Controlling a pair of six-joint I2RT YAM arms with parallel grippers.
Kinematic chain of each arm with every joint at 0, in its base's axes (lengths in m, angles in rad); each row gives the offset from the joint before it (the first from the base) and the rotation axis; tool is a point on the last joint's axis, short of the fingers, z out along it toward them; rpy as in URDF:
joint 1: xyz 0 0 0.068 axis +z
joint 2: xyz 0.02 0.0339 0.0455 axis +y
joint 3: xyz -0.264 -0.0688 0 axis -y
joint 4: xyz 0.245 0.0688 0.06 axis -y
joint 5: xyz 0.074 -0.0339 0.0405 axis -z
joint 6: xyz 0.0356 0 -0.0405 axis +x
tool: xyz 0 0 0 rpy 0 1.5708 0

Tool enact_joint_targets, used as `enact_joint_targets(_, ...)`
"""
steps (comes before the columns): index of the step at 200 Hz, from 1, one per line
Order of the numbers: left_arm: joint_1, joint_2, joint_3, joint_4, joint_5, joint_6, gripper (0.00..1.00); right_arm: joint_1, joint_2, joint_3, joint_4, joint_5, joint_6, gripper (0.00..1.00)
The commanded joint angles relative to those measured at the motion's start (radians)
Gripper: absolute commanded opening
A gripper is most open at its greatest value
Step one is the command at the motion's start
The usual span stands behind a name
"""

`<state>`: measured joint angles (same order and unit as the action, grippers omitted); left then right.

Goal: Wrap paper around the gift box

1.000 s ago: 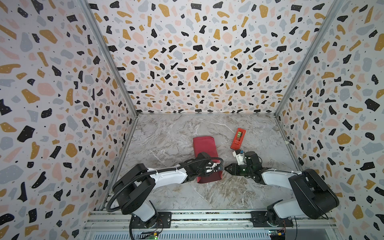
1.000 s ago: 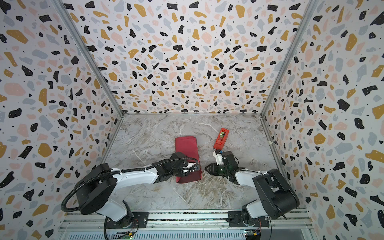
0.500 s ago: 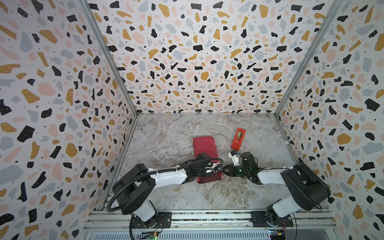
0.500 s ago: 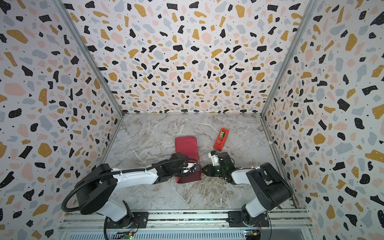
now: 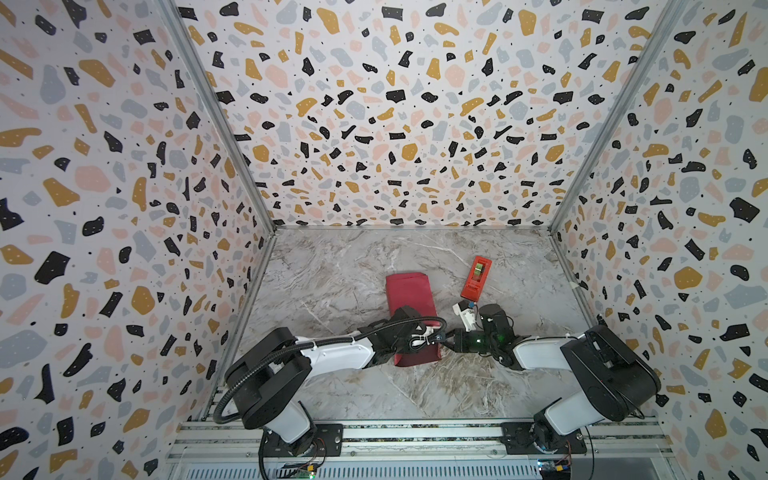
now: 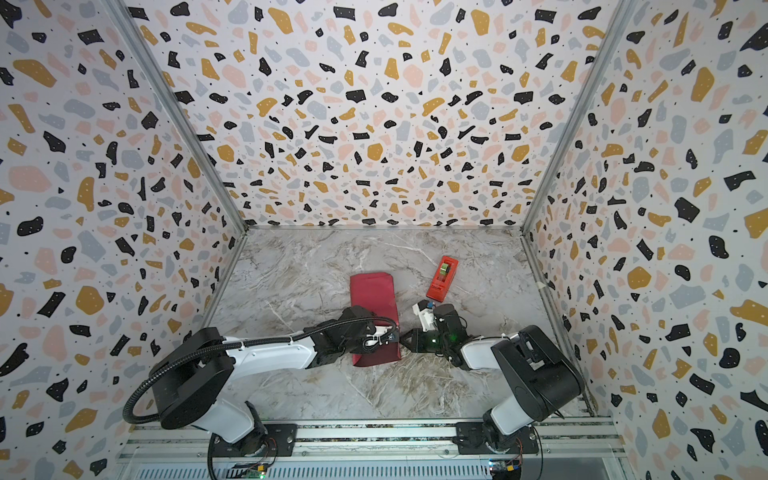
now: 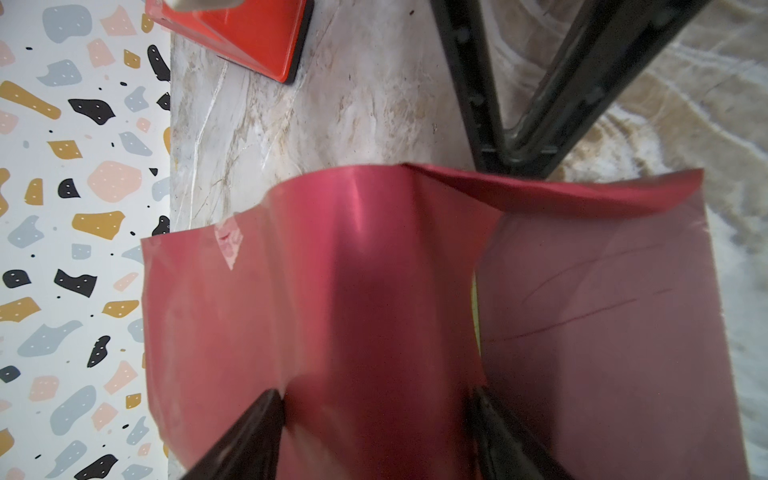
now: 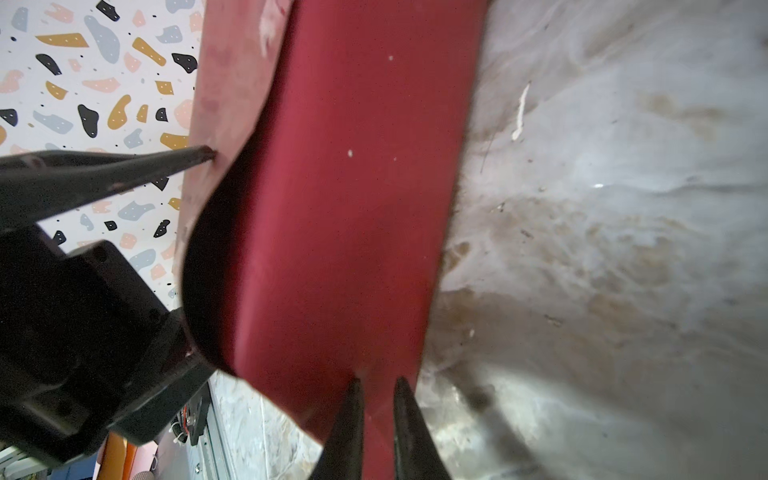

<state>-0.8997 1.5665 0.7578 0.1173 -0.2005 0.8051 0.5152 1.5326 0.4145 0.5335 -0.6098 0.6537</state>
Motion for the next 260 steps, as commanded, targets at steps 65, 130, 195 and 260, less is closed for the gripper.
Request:
enact_joint_targets(65, -0.002, 0.026, -0.028, -0.036, -0.008, 0.005, 0.71, 0.029, 0.021, 0.027, 0.045, 0.005, 0.027, 0.13)
enact_joint_targets(130, -0.005, 0.024, -0.031, -0.034, -0.008, 0.002, 0.71, 0.042, 0.036, 0.027, 0.075, 0.009, 0.053, 0.11)
enact_joint_targets(195, -0.004, 0.023, -0.031, -0.036, -0.01, 0.003, 0.71, 0.055, 0.053, 0.021, 0.118, 0.036, 0.09, 0.09)
enact_joint_targets(260, -0.007, 0.026, -0.034, -0.033, -0.006, 0.002, 0.71, 0.074, 0.08, 0.021, 0.158, 0.076, 0.125, 0.07)
